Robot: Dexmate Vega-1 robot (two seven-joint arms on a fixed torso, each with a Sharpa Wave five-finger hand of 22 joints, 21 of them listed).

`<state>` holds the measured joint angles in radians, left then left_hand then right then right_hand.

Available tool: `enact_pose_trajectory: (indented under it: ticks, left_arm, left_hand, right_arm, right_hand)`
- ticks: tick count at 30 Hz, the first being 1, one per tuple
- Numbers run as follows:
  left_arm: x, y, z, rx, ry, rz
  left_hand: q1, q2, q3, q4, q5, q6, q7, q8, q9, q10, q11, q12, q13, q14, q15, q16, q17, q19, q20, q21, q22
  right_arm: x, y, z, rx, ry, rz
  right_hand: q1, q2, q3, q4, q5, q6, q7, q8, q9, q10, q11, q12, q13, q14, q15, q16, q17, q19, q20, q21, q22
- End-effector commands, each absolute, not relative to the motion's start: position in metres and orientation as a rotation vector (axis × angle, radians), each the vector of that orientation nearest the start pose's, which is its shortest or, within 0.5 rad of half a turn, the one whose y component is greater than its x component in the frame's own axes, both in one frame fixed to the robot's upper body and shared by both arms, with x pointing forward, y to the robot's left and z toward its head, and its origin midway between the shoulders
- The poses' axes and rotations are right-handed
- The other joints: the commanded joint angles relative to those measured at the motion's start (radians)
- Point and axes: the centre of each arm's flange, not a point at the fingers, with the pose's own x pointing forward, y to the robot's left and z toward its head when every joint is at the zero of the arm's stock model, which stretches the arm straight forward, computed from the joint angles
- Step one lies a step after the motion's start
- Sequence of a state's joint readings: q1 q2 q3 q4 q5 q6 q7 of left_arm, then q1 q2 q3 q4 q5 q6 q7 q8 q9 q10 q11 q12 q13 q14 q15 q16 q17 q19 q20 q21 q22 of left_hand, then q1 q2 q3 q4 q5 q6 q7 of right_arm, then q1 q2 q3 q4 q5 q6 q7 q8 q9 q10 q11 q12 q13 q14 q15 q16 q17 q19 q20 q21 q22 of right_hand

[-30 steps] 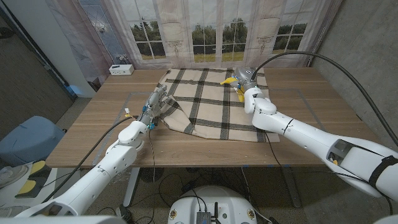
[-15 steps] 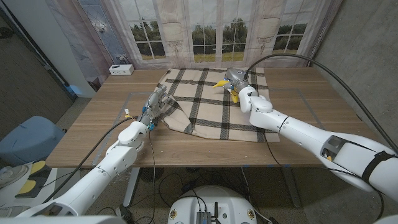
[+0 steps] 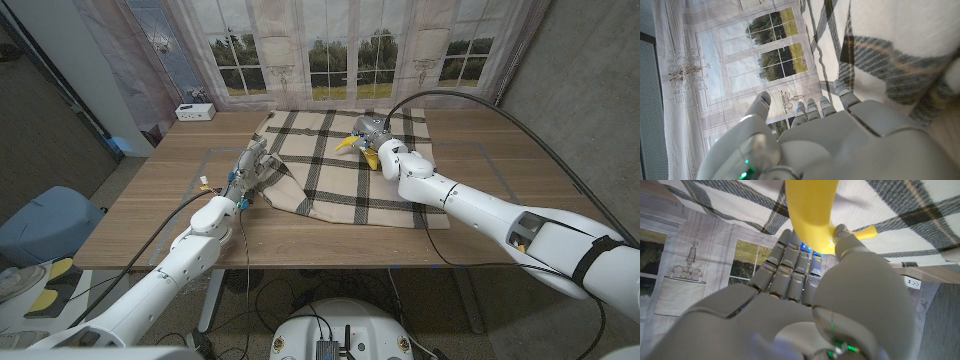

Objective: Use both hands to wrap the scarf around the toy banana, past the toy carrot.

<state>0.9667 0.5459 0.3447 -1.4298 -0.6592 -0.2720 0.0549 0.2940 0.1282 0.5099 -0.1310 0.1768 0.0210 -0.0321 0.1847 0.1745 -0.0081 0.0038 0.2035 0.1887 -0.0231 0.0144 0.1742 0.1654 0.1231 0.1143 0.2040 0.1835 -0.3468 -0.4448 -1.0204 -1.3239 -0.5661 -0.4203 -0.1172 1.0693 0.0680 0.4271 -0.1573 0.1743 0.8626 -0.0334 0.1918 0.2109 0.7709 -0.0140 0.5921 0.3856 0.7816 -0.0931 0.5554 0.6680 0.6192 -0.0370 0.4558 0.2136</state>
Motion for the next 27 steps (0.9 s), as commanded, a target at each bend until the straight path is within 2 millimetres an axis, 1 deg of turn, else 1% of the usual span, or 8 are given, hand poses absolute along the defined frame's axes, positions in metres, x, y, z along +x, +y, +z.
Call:
enact_pose_trajectory:
  ticks: [1, 6, 9, 10, 13, 18, 23, 27]
  left_arm:
    - [0.625, 0.290, -0.061, -0.064, -0.554, -0.165]
    - [0.623, 0.290, -0.061, -0.060, -0.553, -0.163]
    - [0.621, 0.290, -0.060, -0.050, -0.553, -0.165]
    - [0.621, 0.289, -0.059, -0.049, -0.553, -0.165]
    - [0.619, 0.289, -0.058, -0.037, -0.551, -0.166]
    - [0.614, 0.289, -0.056, -0.007, -0.543, -0.163]
    - [0.606, 0.290, -0.052, 0.062, -0.531, -0.136]
    - [0.596, 0.291, -0.046, 0.150, -0.513, -0.107]
  left_hand:
    - [0.002, 0.001, 0.000, -0.003, 0.005, 0.007, -0.007, 0.000, 0.003, -0.001, 0.002, 0.005, 0.002, -0.001, 0.008, 0.004, 0.004, -0.001, 0.004, 0.008, 0.006]
    - [0.002, 0.001, 0.000, -0.004, 0.005, 0.006, -0.008, -0.001, 0.003, 0.001, 0.003, 0.005, 0.002, 0.001, 0.008, 0.005, 0.004, 0.001, 0.009, 0.009, 0.006]
    - [0.002, 0.001, 0.000, -0.004, 0.005, 0.005, -0.009, -0.001, 0.003, 0.003, 0.004, 0.006, 0.002, 0.003, 0.009, 0.005, 0.004, 0.002, 0.011, 0.009, 0.006]
    - [0.002, 0.001, 0.001, -0.004, 0.005, 0.005, -0.010, -0.001, 0.003, 0.003, 0.004, 0.006, 0.002, 0.003, 0.009, 0.005, 0.004, 0.001, 0.012, 0.009, 0.006]
    - [0.003, 0.001, 0.001, -0.004, 0.005, 0.004, -0.011, -0.001, 0.003, 0.005, 0.004, 0.007, 0.002, 0.003, 0.010, 0.005, 0.004, 0.002, 0.014, 0.009, 0.006]
    - [0.005, -0.001, 0.001, -0.007, 0.006, -0.002, -0.019, -0.004, 0.003, 0.004, 0.000, 0.006, 0.002, 0.003, 0.012, 0.005, 0.004, -0.002, 0.020, 0.008, 0.006]
    - [0.009, -0.004, 0.001, -0.010, 0.008, -0.001, -0.021, -0.003, 0.003, 0.003, -0.002, 0.005, 0.002, 0.000, 0.017, 0.004, 0.004, -0.011, 0.029, 0.004, 0.005]
    - [0.017, -0.009, 0.003, -0.018, 0.010, 0.003, -0.021, 0.000, 0.003, -0.001, -0.007, 0.003, 0.002, -0.011, 0.021, 0.000, 0.005, -0.027, 0.030, -0.003, 0.004]
  right_arm:
    - [0.693, -0.106, 0.051, -1.502, -0.468, -0.039]
    - [0.692, -0.111, 0.049, -1.502, -0.433, -0.020]
    - [0.689, -0.114, 0.048, -1.498, -0.415, -0.014]
    - [0.689, -0.116, 0.048, -1.496, -0.412, -0.010]
    - [0.685, -0.120, 0.046, -1.484, -0.401, -0.003]
    - [0.678, -0.126, 0.043, -1.466, -0.381, 0.006]
    - [0.670, -0.134, 0.039, -1.430, -0.375, 0.019]
    - [0.660, -0.141, 0.035, -1.404, -0.373, 0.008]
  right_hand:
    - [0.026, 0.073, 0.022, 0.055, 0.002, -0.011, -0.057, -0.010, -0.004, -0.072, -0.020, -0.062, -0.034, -0.042, -0.105, -0.082, -0.064, -0.013, 0.011, 0.015, -0.006]
    - [-0.018, 0.051, 0.014, 0.058, 0.000, -0.083, -0.054, -0.015, -0.008, -0.166, -0.016, -0.131, -0.061, -0.100, -0.096, -0.147, -0.108, -0.034, 0.024, 0.018, -0.013]
    - [-0.054, 0.038, 0.000, 0.066, 0.000, -0.151, -0.056, -0.021, -0.011, -0.224, -0.017, -0.174, -0.076, -0.127, -0.086, -0.174, -0.127, -0.042, 0.031, 0.020, -0.017]
    - [-0.069, 0.033, -0.009, 0.070, -0.001, -0.171, -0.057, -0.021, -0.011, -0.238, -0.008, -0.185, -0.080, -0.135, -0.081, -0.179, -0.128, -0.047, 0.033, 0.019, -0.018]
    - [-0.101, 0.022, -0.025, 0.080, -0.001, -0.205, -0.056, -0.020, -0.012, -0.255, -0.010, -0.204, -0.089, -0.154, -0.076, -0.193, -0.137, -0.056, 0.040, 0.018, -0.020]
    - [-0.170, 0.005, -0.059, 0.103, 0.002, -0.263, -0.050, -0.017, -0.015, -0.282, 0.006, -0.237, -0.104, -0.175, -0.062, -0.212, -0.151, -0.068, 0.053, 0.017, -0.022]
    - [-0.265, -0.008, -0.104, 0.141, 0.005, -0.303, -0.040, -0.011, -0.016, -0.301, 0.023, -0.268, -0.118, -0.205, -0.040, -0.230, -0.160, -0.085, 0.066, 0.011, -0.024]
    - [-0.277, -0.011, -0.110, 0.145, 0.005, -0.313, -0.037, -0.012, -0.017, -0.304, 0.027, -0.272, -0.120, -0.209, -0.037, -0.232, -0.162, -0.089, 0.068, 0.009, -0.024]
